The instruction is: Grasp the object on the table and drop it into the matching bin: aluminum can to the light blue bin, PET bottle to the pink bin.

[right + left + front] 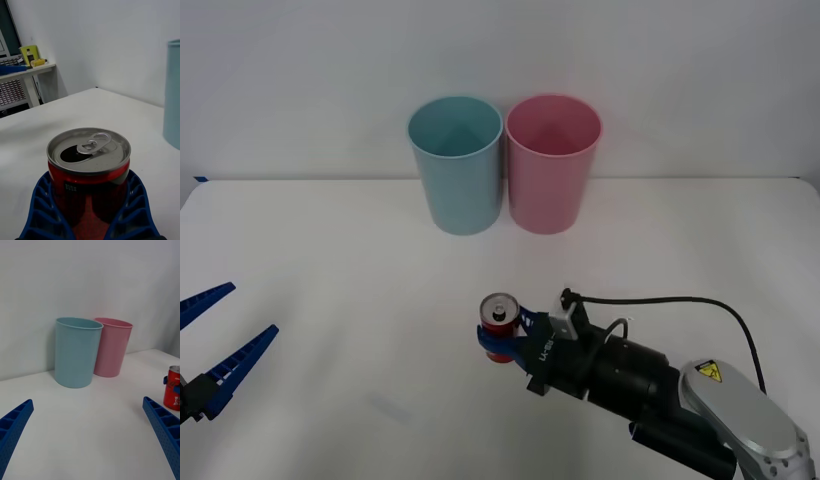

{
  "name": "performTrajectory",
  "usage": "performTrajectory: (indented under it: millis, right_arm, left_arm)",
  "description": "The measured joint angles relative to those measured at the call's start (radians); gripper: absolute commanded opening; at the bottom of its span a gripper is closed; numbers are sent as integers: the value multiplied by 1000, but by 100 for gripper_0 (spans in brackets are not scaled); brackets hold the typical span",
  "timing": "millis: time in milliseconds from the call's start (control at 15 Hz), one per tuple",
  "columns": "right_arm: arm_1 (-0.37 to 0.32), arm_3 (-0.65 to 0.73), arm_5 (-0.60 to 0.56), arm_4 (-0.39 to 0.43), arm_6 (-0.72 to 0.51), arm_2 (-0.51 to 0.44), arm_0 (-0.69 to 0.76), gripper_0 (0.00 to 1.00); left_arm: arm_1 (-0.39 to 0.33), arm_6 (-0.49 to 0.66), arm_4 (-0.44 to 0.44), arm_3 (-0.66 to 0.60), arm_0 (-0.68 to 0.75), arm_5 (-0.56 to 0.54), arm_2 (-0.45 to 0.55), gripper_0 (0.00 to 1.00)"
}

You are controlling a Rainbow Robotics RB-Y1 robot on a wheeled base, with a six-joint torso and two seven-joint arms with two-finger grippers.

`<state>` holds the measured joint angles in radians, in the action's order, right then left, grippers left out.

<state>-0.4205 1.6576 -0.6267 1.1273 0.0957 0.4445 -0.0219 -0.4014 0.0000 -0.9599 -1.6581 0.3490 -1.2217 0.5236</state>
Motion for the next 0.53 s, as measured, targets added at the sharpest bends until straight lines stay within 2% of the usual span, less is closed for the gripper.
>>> performTrajectory:
  millis: [267, 533]
  right_arm:
    - [-68, 157, 13, 16, -159, -63, 25, 0]
    - [-105, 283, 60, 16, -316, -131, 22, 0]
  left_arm:
    - [0, 0, 0, 0, 0, 0, 0, 100]
    - [0, 0, 0, 0, 0, 0, 0, 100]
